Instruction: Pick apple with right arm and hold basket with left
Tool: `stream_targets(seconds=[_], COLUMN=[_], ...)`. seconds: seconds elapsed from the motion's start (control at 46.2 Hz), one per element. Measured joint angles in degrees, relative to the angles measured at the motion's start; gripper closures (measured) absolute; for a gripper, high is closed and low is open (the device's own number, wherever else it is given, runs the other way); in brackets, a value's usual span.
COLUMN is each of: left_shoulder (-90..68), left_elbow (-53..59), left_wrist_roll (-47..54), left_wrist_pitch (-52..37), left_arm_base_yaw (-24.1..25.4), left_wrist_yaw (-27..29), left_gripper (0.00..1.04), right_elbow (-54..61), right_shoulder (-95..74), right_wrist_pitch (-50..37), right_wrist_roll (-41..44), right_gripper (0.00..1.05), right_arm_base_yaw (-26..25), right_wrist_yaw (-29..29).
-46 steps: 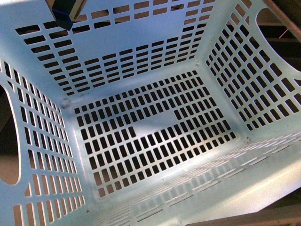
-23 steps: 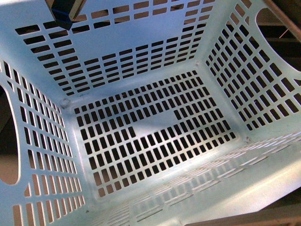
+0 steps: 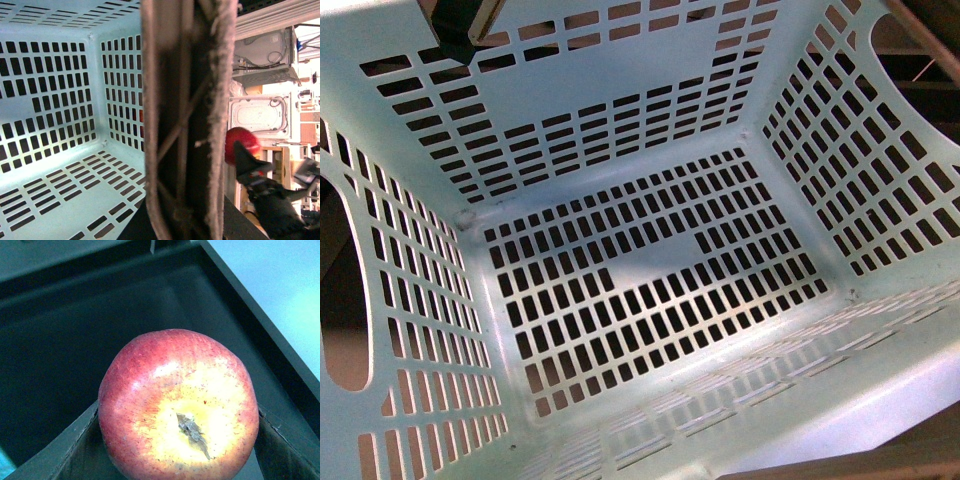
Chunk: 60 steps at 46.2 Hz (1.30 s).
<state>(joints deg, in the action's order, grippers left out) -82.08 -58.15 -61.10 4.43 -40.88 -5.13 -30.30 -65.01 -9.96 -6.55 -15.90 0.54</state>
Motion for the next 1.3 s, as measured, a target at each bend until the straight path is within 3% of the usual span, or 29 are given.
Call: stream_targets(seconds=[0.151,0.433,0.649,0.779,0.93,1.298], left_shoulder=[0.0,0.0,0.0,0.0,0.0,-0.22], left_elbow=[0.0,0.0,0.0,0.0,0.0,0.0], left_wrist_roll=[0.0,0.0,0.02,0.0,0.02,0.2], left_wrist_pitch=[0.0,0.0,0.0,0.02,0.02,0.2], left_arm_base_yaw=[0.0,-0.02,0.0,0.0,0.0,0.0], left_wrist_yaw=[0.04,-0.04,0.24,0.17,0.2,0.68], left_gripper=[0.99,0.99,0.99,0.99,0.99,0.99], right_elbow=[-3.45,-6.67,-4.79,-3.41,-2.51,-1.05], right_shoulder=[7.06,4.11,0.85,0.5,1.36,10.93], right_wrist_pitch=[2.73,2.08,1.6,1.79,3.34,9.14], right_wrist_roll=[-4.09,-11.13,-14.36,-16.28,-17.9,-17.94], right_gripper=[0.32,0.32,0.32,0.3,0.07,0.09], right_arm_base_yaw=[8.66,33.16,42.58,43.63,43.82,38.97], right_wrist_yaw=[2.36,9.86,10.88,12.11,13.11,22.01])
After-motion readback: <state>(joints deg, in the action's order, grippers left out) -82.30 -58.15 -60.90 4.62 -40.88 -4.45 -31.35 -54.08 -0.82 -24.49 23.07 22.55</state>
